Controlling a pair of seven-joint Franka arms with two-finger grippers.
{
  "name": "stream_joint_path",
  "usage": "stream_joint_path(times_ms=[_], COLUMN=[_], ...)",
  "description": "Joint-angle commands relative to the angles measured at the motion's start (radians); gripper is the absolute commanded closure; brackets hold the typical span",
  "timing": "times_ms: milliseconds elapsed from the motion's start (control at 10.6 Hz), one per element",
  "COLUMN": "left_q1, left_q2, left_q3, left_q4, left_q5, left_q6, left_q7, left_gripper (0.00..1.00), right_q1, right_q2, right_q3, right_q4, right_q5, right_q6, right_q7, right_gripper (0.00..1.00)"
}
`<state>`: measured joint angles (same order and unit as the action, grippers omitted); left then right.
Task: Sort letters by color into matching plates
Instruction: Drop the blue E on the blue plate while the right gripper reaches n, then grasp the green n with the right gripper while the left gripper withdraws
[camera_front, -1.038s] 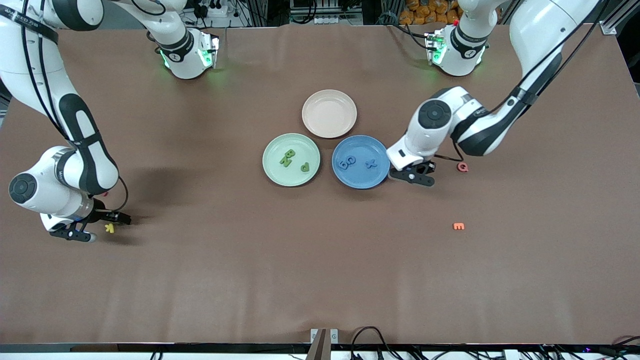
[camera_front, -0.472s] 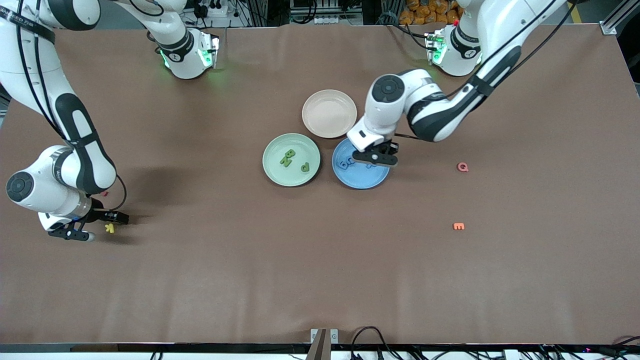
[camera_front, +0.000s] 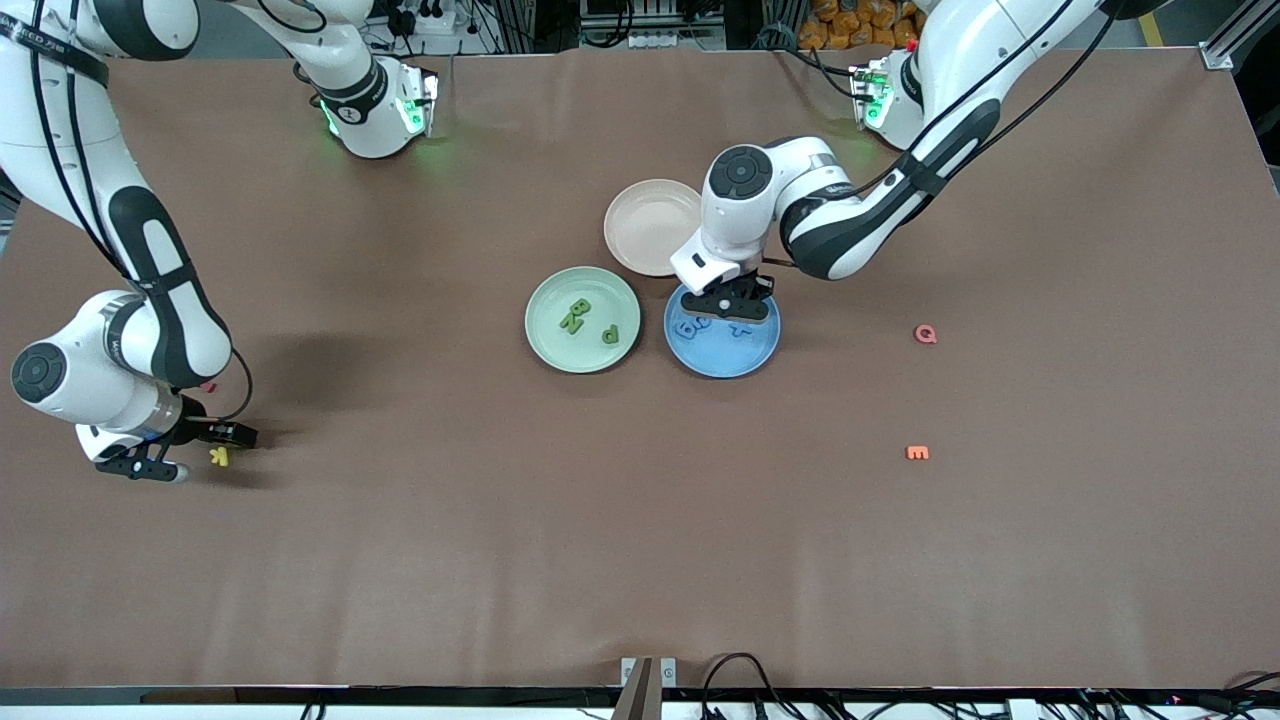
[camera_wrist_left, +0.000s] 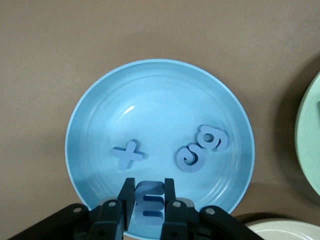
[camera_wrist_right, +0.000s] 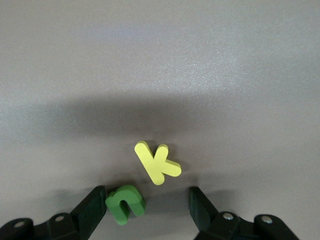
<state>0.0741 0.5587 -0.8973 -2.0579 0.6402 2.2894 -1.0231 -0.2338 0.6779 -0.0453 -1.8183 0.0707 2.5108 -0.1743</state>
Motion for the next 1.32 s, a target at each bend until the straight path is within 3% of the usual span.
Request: stream_joint_path(times_ms=[0, 189, 472, 755, 1227], left_q1=[-0.027, -0.016, -0.025, -0.03, -0.022], left_q2=[0.007, -0.002, 0.009, 0.013, 0.012], left_q3=[0.018, 0.018, 0.03, 0.049, 0.107], left_q4=[0.034, 0.065, 0.201, 0.335, 0.415], left_q5=[-0.013, -0.017, -0.043, -0.065, -0.1], left_q6=[-0.019, -0.033, -0.096, -0.154, -0.199], left_q7=[-0.014, -0.025, -0.028, -0.025, -0.002], left_gripper=[0.03, 0.0, 0.0, 0.0, 0.0], right_q1=[-0.024, -0.022, -0.022, -0.024, -0.03], right_q2=[-0.027, -0.032, -0.032, -0.032, -0.032], right_q3=[0.015, 0.015, 0.015, 0.015, 0.015], right_q4=[-0.044, -0.046, -0.046, -0.046, -0.042], right_q5=[-0.02, -0.02, -0.02, -0.019, -0.019], right_q6=[0.019, 0.019, 0.02, 0.02, 0.02], right_q7=[-0.027, -0.028, -0.059, -0.091, -0.094], right_gripper=[0.28, 0.31, 0.39, 0.57, 0.74])
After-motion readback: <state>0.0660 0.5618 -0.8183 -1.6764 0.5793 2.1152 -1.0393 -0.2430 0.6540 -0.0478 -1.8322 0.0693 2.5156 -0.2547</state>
